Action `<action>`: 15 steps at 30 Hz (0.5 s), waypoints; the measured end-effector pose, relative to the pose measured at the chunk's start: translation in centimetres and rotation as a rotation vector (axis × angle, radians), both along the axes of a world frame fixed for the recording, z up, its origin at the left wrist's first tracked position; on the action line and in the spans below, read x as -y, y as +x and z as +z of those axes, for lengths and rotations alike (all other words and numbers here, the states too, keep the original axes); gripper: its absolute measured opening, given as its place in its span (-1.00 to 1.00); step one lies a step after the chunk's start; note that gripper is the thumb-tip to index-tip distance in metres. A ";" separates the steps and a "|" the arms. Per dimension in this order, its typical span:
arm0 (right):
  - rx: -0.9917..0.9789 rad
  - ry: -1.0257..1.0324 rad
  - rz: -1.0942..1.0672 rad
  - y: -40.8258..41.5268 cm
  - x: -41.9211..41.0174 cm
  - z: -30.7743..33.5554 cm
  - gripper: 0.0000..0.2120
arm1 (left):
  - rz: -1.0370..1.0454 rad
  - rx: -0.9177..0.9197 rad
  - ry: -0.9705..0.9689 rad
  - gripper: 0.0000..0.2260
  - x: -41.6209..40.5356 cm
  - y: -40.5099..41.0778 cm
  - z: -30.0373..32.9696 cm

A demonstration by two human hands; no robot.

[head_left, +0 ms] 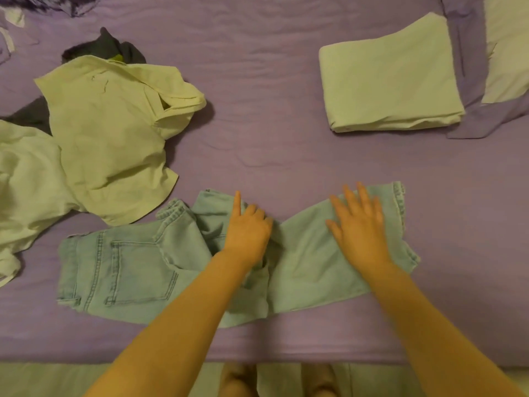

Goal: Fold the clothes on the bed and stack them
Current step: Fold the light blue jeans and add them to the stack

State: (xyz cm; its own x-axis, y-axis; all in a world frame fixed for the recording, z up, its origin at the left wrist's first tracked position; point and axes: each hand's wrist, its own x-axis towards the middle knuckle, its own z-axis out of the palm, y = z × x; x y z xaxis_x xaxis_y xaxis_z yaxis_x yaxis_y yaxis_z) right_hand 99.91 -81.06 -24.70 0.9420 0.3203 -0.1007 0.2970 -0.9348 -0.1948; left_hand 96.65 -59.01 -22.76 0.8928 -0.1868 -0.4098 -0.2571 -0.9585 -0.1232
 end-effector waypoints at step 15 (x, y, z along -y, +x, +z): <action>-0.383 -0.584 0.005 5.6 6.1 -2.3 -0.34 | -0.107 -0.286 -0.126 -0.64 -0.5 4.8 -5.0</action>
State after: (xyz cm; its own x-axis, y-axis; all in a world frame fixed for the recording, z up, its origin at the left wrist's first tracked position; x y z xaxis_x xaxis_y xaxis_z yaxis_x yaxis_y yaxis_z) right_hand 105.47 -87.11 -27.01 0.8045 0.1165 -0.5824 0.3123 -0.9171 0.2479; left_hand 101.44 -58.48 -27.73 0.7174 -0.3388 -0.6087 -0.3646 -0.9272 0.0863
